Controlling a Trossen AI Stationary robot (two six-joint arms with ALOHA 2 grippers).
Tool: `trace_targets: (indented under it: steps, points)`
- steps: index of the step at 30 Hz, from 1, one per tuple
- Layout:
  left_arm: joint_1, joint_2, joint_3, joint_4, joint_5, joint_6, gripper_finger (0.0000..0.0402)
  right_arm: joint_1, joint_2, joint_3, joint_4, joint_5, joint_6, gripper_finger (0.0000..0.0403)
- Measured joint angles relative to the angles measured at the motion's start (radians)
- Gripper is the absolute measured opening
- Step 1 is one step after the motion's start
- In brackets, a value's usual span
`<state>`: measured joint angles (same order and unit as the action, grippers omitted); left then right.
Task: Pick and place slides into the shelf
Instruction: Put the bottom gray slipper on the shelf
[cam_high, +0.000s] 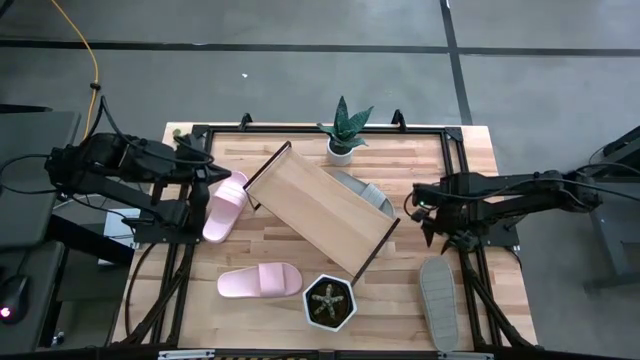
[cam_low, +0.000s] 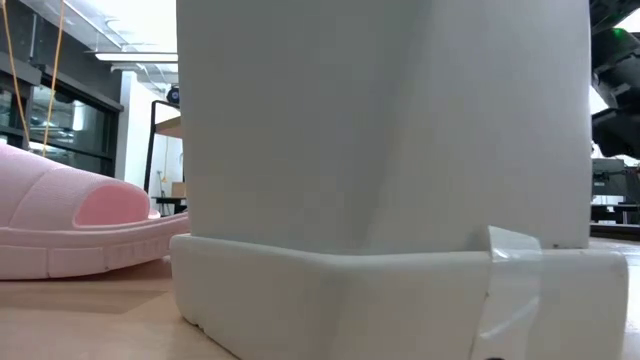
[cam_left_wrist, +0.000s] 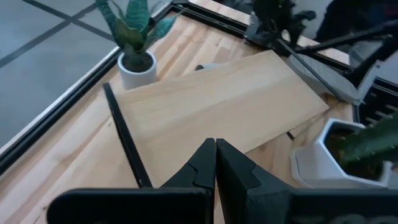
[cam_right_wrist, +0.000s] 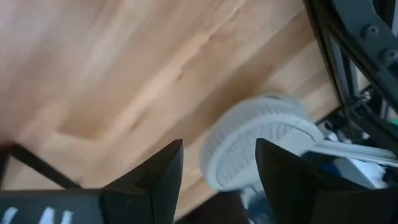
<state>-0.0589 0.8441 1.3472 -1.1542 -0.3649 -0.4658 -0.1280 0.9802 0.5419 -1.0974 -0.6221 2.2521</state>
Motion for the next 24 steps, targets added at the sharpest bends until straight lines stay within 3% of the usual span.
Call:
trace_targets:
  steps: [24]
  points:
    - [0.0,-0.018,0.0,-0.1,0.003,0.001,0.0001,0.075,0.06,0.0,0.051,-0.063,0.209,0.0193]
